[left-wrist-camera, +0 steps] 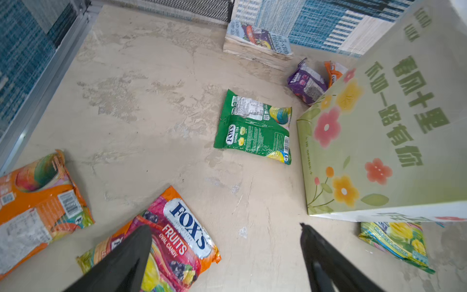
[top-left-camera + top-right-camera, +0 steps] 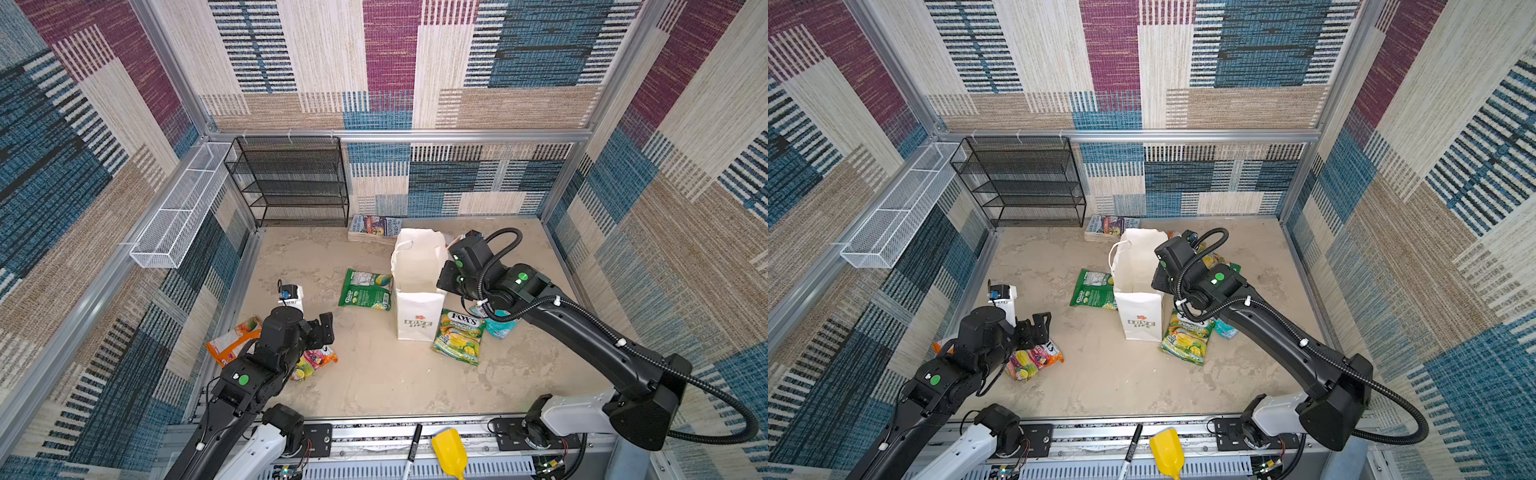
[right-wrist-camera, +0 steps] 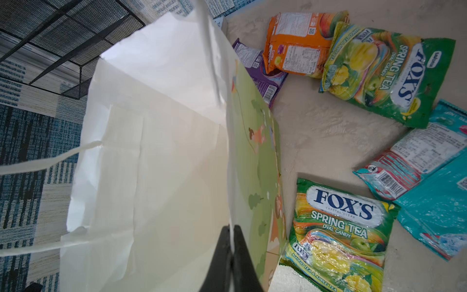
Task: Place the snacks into the paper bag
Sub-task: 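Hold the bag open with the right gripper while the left reaches the Fruits bag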
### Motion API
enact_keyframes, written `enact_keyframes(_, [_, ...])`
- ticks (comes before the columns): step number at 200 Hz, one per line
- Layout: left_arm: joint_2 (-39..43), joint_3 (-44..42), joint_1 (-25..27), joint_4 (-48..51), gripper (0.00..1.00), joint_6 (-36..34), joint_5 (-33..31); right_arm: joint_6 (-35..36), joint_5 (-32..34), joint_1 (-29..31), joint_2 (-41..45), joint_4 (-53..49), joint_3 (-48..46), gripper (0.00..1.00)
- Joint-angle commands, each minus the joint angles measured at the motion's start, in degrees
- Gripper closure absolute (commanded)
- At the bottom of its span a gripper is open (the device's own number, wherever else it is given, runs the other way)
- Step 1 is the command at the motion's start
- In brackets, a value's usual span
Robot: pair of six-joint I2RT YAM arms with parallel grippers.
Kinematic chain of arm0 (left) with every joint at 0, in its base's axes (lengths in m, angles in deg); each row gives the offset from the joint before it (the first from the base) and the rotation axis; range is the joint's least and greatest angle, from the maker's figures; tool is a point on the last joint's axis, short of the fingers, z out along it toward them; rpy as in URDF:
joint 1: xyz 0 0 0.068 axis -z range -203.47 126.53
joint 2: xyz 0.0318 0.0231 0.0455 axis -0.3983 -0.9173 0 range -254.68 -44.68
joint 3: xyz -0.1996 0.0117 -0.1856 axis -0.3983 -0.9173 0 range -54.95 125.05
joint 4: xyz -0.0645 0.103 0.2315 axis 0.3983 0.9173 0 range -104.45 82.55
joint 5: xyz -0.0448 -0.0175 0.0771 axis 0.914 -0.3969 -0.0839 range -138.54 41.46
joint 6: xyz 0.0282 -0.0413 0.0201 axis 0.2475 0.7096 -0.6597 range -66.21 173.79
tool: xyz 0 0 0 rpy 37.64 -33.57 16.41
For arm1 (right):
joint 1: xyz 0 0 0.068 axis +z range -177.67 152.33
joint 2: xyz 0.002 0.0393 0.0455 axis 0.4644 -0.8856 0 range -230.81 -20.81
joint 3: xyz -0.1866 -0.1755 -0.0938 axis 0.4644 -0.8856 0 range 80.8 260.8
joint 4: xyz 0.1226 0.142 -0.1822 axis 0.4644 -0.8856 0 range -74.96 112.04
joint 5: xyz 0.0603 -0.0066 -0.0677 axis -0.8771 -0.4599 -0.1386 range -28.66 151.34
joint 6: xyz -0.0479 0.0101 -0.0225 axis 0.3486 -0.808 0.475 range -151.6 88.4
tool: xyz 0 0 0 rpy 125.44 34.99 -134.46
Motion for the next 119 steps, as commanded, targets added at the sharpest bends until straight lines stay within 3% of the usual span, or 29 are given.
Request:
enact_keyframes(1, [-0.9,1.4,-0.2,10.7,0.02,13.0,-5.8,1.9,1.8,0.0,-0.4,0.5,1.0,1.0])
enact_keyframes(50, [3.8,-2.8,-0.5,21.1,0.01,33.6,-3.7,4.5,-1.0,0.0,0.8,4.9,-1.7,1.0])
enact_keyframes(119, [4.6,-13.4,-7.9,16.6,0.01,44.8,1.2,9.6,-2.2,0.0,3.9,7.9,-5.3,1.0])
